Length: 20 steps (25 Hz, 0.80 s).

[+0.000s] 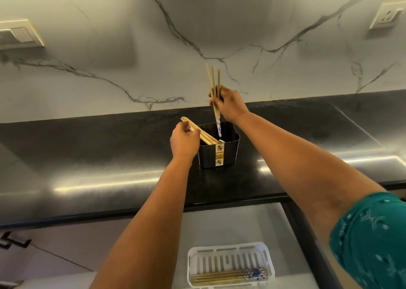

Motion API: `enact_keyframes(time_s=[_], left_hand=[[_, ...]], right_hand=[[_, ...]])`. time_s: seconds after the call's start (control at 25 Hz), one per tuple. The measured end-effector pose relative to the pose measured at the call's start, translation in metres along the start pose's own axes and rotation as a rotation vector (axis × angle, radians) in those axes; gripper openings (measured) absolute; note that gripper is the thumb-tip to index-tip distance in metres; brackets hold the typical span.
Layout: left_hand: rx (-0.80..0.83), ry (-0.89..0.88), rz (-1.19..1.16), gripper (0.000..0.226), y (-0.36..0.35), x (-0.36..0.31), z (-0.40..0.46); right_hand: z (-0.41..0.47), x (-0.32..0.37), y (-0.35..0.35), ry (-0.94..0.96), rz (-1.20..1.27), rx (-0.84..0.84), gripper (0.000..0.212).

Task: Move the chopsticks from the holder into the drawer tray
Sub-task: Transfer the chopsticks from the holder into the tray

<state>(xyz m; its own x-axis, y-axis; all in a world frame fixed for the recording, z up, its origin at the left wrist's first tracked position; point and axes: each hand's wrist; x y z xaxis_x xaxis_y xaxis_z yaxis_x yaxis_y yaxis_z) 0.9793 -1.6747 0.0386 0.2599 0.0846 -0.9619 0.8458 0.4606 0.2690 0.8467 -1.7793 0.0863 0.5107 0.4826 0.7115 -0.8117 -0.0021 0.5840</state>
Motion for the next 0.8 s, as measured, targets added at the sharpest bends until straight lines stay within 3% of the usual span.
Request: enact_keyframes(time_s=[0.16, 0.24, 0.32, 0.44, 0.56, 0.72, 0.8], left_hand=[[0.051, -0.111, -0.144, 0.048, 0.013, -0.046, -0.023], [0.184, -0.178, -0.044, 0.049, 0.021, -0.060, -0.041], [0.377, -0.166, -0.064, 0.032, 0.025, -0.058, -0.063], [0.600, 0.042, -0.320, 0.025, 0.032, -0.038, -0.099], [0.717, 0.229, -0.378, 0.030, 0.032, -0.009, -0.135], [0.742, 0.438, -0.472, 0.027, 0.029, 0.038, -0.182], [0.673, 0.512, -0.587, 0.027, 0.029, 0.056, -0.195]], right_hand=[[-0.026, 0.059, 0.040, 0.094, 0.126, 0.045, 0.015], [-0.052, 0.087, 0.058, 0.116, 0.054, 0.179, 0.015], [-0.080, 0.104, 0.066, 0.099, -0.047, 0.272, 0.017], [-0.123, 0.109, 0.065, -0.038, -0.096, 0.326, 0.015], [-0.161, 0.094, 0.049, -0.189, -0.091, 0.431, 0.012], [-0.216, 0.070, 0.015, -0.386, 0.089, 0.554, 0.019], [-0.241, 0.062, 0.003, -0.526, 0.233, 0.479, 0.028]])
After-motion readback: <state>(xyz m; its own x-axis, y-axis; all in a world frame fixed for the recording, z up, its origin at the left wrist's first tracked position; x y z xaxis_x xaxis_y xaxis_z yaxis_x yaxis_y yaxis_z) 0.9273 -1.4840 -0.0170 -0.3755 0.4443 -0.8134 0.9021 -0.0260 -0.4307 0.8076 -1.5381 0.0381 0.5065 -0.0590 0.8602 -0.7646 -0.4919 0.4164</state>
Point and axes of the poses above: each hand's wrist, its own z-axis towards the middle knuckle, its own y-axis out of the back of the hand, x = y × z
